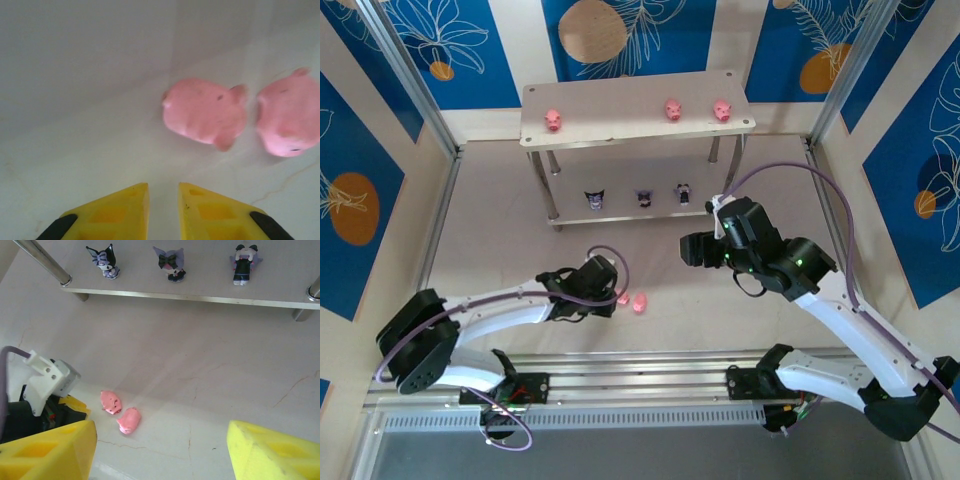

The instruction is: Place and organize the plastic toys onto the shelf

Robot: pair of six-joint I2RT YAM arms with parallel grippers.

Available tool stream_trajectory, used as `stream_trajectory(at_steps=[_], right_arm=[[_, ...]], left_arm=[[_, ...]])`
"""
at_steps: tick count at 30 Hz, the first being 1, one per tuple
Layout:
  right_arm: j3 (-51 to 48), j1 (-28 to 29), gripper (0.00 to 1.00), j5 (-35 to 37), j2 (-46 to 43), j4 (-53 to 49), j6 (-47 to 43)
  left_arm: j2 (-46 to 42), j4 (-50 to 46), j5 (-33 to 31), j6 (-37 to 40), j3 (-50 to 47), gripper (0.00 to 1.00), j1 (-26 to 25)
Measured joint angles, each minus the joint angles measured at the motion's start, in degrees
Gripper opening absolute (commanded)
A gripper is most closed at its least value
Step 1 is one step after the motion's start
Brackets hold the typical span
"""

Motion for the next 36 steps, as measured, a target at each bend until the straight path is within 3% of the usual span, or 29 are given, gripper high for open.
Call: stream_trajectory(at_steps=[28, 36], right_arm=[[-1.6, -2.5, 0.70, 0.0, -2.3, 0.6, -0.1], [-1.8, -2.8, 0.70, -0.1, -2.3, 0.6, -0.3]], left_arm=[[12.6, 4.2, -0.7, 7.6, 8.7, 0.25, 6.2], [12.8, 4.9, -1.9, 9.4, 10.9, 0.37, 6.9]])
